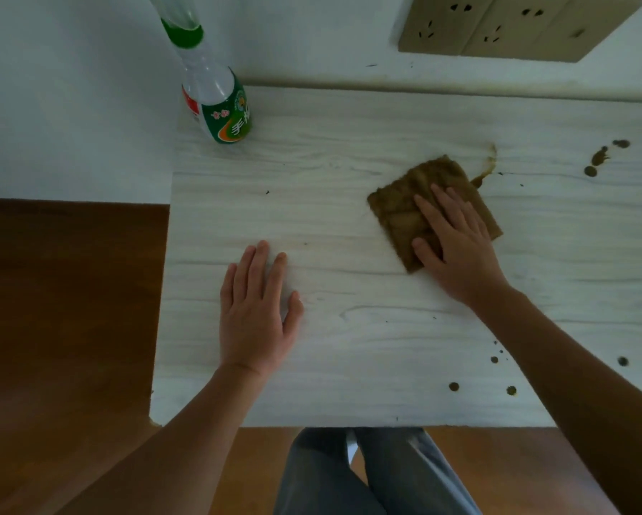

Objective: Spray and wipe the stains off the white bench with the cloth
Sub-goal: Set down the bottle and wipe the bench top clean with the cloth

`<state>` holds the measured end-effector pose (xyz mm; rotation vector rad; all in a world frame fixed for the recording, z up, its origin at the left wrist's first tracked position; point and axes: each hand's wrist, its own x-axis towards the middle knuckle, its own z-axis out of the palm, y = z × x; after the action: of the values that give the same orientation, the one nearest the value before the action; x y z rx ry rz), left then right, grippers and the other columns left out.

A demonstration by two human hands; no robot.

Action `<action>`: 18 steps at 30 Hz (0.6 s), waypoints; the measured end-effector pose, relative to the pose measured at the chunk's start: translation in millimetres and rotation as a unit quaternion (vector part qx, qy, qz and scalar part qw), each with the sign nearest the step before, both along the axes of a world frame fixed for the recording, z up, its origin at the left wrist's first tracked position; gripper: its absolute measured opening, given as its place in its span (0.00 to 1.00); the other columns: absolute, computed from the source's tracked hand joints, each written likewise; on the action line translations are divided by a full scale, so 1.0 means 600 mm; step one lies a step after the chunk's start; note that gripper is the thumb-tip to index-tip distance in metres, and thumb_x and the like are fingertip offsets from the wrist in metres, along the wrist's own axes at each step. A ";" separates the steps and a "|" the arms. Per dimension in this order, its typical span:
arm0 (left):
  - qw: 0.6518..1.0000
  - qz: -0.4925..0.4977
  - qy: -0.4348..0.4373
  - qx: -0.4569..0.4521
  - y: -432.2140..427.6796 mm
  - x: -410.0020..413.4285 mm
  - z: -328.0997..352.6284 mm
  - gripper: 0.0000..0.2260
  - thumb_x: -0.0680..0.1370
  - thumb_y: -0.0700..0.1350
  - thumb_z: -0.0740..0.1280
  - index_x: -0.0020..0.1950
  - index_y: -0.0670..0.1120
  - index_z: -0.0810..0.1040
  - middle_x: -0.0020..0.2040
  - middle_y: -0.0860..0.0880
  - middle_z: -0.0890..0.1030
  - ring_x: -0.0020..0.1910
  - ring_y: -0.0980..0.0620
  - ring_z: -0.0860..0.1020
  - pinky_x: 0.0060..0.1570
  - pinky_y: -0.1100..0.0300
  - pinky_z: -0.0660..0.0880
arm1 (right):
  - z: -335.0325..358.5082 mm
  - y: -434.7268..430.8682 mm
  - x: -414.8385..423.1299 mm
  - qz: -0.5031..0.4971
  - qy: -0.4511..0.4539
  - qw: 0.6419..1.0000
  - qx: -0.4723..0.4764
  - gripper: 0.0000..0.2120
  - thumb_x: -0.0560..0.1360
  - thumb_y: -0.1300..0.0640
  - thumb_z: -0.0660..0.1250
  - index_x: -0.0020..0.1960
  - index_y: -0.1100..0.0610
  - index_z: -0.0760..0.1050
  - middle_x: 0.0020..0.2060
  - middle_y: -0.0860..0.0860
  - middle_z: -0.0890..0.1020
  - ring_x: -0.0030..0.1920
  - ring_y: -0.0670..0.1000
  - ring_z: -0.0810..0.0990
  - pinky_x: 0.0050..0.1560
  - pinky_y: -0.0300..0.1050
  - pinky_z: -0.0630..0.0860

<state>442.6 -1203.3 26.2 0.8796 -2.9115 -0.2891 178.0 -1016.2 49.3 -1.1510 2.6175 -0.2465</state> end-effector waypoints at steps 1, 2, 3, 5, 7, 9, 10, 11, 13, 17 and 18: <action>1.000 0.001 0.002 0.001 0.000 -0.001 0.000 0.26 0.84 0.54 0.55 0.79 0.44 0.66 0.82 0.40 0.63 0.82 0.42 0.59 0.81 0.43 0.56 | -0.002 -0.013 -0.015 -0.027 0.000 1.000 -0.003 0.31 0.80 0.42 0.55 0.81 0.47 0.54 0.81 0.50 0.54 0.81 0.52 0.48 0.80 0.53 0.44; 1.000 0.001 0.002 0.001 0.000 -0.001 0.000 0.26 0.84 0.54 0.55 0.79 0.44 0.66 0.81 0.40 0.63 0.82 0.42 0.59 0.81 0.43 0.56 | -0.004 -0.034 -0.030 -0.053 0.002 0.999 -0.007 0.32 0.79 0.43 0.55 0.81 0.48 0.55 0.81 0.51 0.54 0.81 0.53 0.49 0.80 0.53 0.44; 1.000 0.001 0.001 0.001 -0.001 -0.001 0.000 0.26 0.84 0.54 0.55 0.79 0.44 0.66 0.81 0.40 0.63 0.82 0.41 0.59 0.81 0.43 0.56 | -0.008 -0.061 -0.041 -0.077 0.006 0.997 -0.009 0.32 0.79 0.43 0.55 0.81 0.48 0.55 0.81 0.51 0.54 0.81 0.55 0.49 0.80 0.54 0.44; 1.000 0.000 0.006 -0.001 -0.001 -0.001 -0.001 0.26 0.83 0.54 0.57 0.79 0.44 0.66 0.81 0.40 0.63 0.82 0.41 0.59 0.81 0.43 0.56 | -0.016 -0.124 -0.048 -0.108 0.017 0.994 -0.011 0.32 0.79 0.44 0.56 0.81 0.49 0.55 0.81 0.53 0.54 0.81 0.56 0.48 0.80 0.55 0.43; 1.000 -0.001 0.011 -0.005 0.000 0.001 -0.003 0.26 0.83 0.53 0.58 0.79 0.44 0.67 0.81 0.40 0.64 0.82 0.41 0.59 0.80 0.43 0.56 | -0.020 -0.189 -0.035 -0.095 0.022 0.995 -0.017 0.31 0.80 0.45 0.56 0.81 0.49 0.56 0.81 0.53 0.54 0.81 0.57 0.49 0.79 0.55 0.43; 1.000 -0.002 0.014 -0.009 0.000 0.001 -0.003 0.26 0.83 0.53 0.60 0.79 0.43 0.67 0.81 0.40 0.64 0.82 0.41 0.60 0.80 0.42 0.57 | -0.019 -0.246 -0.002 -0.042 0.020 0.998 -0.030 0.30 0.80 0.45 0.56 0.80 0.49 0.58 0.81 0.53 0.56 0.81 0.57 0.50 0.79 0.54 0.43; 1.000 -0.001 0.015 -0.012 0.001 0.001 -0.002 0.26 0.83 0.52 0.60 0.79 0.43 0.68 0.81 0.40 0.64 0.82 0.41 0.60 0.80 0.42 0.58 | -0.019 -0.268 0.020 -0.005 0.017 0.999 -0.036 0.29 0.80 0.45 0.55 0.80 0.49 0.59 0.81 0.53 0.57 0.81 0.57 0.51 0.79 0.55 0.44; 1.000 -0.001 0.016 -0.014 0.001 0.001 -0.002 0.26 0.83 0.52 0.60 0.78 0.43 0.68 0.81 0.40 0.65 0.81 0.41 0.60 0.79 0.41 0.59 | -0.020 -0.283 0.045 0.034 0.014 0.998 -0.044 0.28 0.81 0.46 0.55 0.79 0.49 0.60 0.80 0.53 0.58 0.80 0.57 0.52 0.79 0.56 0.45; 1.000 0.001 0.012 -0.014 0.002 0.000 -0.001 0.26 0.83 0.53 0.60 0.78 0.43 0.69 0.81 0.40 0.65 0.81 0.41 0.61 0.78 0.40 0.60 | -0.024 -0.294 0.090 0.108 0.010 0.992 -0.064 0.26 0.80 0.48 0.55 0.78 0.49 0.64 0.79 0.53 0.62 0.80 0.57 0.56 0.79 0.57 0.48; 1.000 0.004 0.010 -0.016 0.002 -0.002 0.000 0.26 0.82 0.54 0.60 0.78 0.43 0.69 0.80 0.40 0.65 0.81 0.41 0.62 0.78 0.40 0.61 | -0.039 -0.273 0.100 0.180 0.011 0.979 -0.097 0.26 0.79 0.51 0.57 0.77 0.51 0.67 0.77 0.52 0.66 0.78 0.57 0.60 0.79 0.56 0.51; 1.000 0.005 0.014 -0.018 0.002 -0.002 0.000 0.26 0.82 0.54 0.60 0.78 0.43 0.69 0.80 0.40 0.65 0.81 0.41 0.62 0.78 0.40 0.61 | -0.040 -0.271 0.091 0.186 0.008 0.977 -0.102 0.26 0.79 0.51 0.57 0.76 0.51 0.67 0.77 0.52 0.66 0.78 0.56 0.60 0.79 0.55 0.50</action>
<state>441.5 -1202.0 26.2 0.8774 -2.8764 -0.2464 232.4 -1178.8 25.0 -1.6865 2.3691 -0.4332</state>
